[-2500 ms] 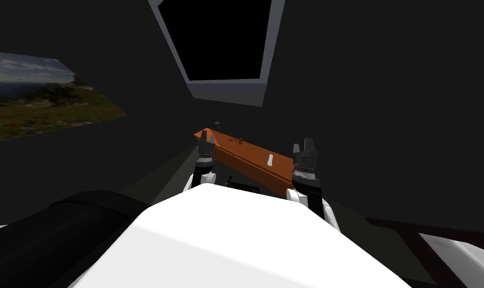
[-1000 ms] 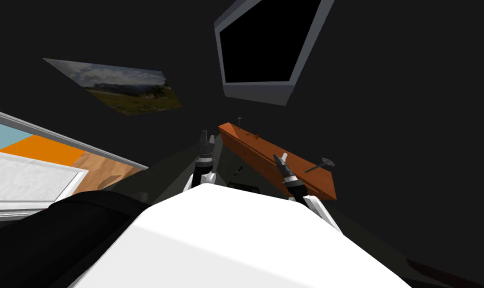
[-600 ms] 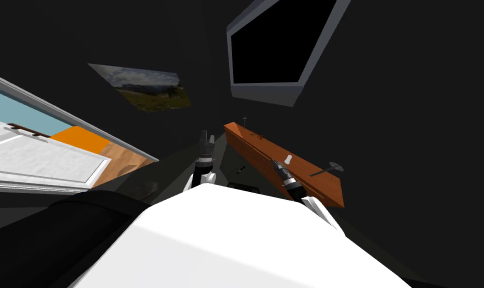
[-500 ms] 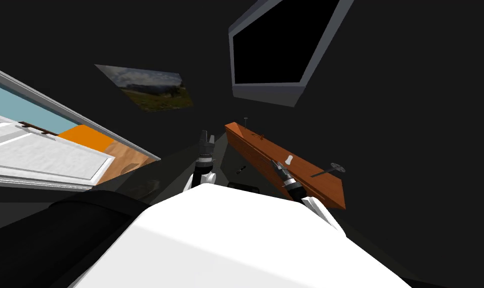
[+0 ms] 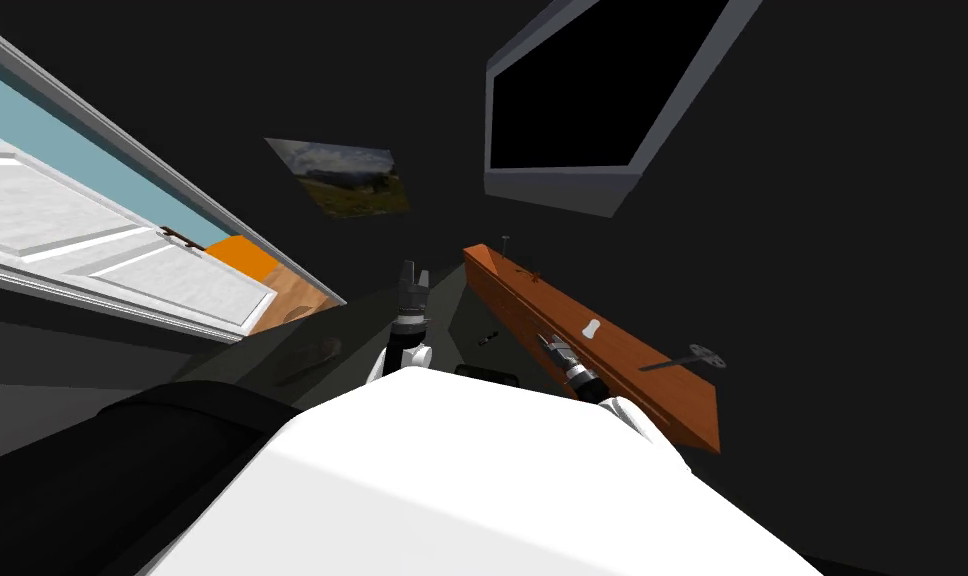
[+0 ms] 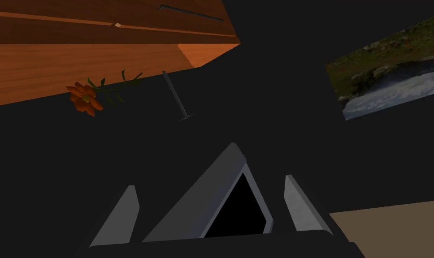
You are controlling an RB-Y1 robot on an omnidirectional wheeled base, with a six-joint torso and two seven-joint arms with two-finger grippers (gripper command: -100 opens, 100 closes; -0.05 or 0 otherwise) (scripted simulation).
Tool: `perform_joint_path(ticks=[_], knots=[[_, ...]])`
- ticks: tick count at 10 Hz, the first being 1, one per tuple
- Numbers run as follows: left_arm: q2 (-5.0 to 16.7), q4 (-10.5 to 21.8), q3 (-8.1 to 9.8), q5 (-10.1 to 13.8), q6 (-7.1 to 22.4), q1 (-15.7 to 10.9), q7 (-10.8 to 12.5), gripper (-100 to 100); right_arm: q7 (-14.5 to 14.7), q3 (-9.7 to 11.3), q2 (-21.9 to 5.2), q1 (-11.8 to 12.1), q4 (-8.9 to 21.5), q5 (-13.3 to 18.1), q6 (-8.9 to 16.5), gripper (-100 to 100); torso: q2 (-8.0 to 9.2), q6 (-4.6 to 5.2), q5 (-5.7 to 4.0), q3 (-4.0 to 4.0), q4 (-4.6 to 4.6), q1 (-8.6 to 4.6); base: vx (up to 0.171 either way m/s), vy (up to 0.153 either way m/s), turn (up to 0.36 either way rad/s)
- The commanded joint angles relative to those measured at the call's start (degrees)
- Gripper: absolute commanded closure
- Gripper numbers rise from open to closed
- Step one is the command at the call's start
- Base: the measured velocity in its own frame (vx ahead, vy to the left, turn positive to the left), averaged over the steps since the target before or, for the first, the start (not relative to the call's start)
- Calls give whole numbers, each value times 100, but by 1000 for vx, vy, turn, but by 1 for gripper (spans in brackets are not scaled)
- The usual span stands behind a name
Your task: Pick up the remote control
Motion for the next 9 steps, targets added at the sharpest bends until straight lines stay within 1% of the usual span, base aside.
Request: perform_joint_path(ticks=[1,2,3,4,5,6,7,8,9], knots=[[0,0,0,0,0,0,0,0,11,29,-130,-7,132,239,-15,-100,0,0,0,0,0,0,-23,-22,141],[0,0,1,0,0,1,0,0,60,155,-317,-40,338,438,-21,-100,-2,5,0,-1,0,-2,-25,-31,340],[0,0,0,0,0,0,0,0,60,155,-317,-40,409,575,-21,-100,-4,-2,-1,-2,0,-7,-16,-39,164],[0,0,1,0,0,2,0,0,116,286,-503,-75,686,743,-30,-100,-6,6,-2,-4,-1,-9,-15,-40,300],[0,0,0,0,0,0,0,0,116,286,-503,-75,692,912,-30,-100,-8,0,-2,-5,-1,-12,-8,-41,173],[0,0,1,0,0,2,0,0,176,421,-687,-113,895,1102,-43,-100,-10,6,-2,-6,-2,-10,-7,-44,322],[0,0,1,0,0,1,0,0,176,421,-687,-113,979,1250,-43,-100,-12,0,-2,-7,-2,-13,-4,-45,157],[1,0,1,0,0,2,0,0,242,559,-870,-153,1203,1444,-60,-100,-12,8,-3,-7,-3,-12,-4,-61,289],[1,0,1,0,0,1,0,0,242,559,-870,-153,1269,1588,-60,-100,-15,1,-3,-8,-2,-20,-7,-66,166]])
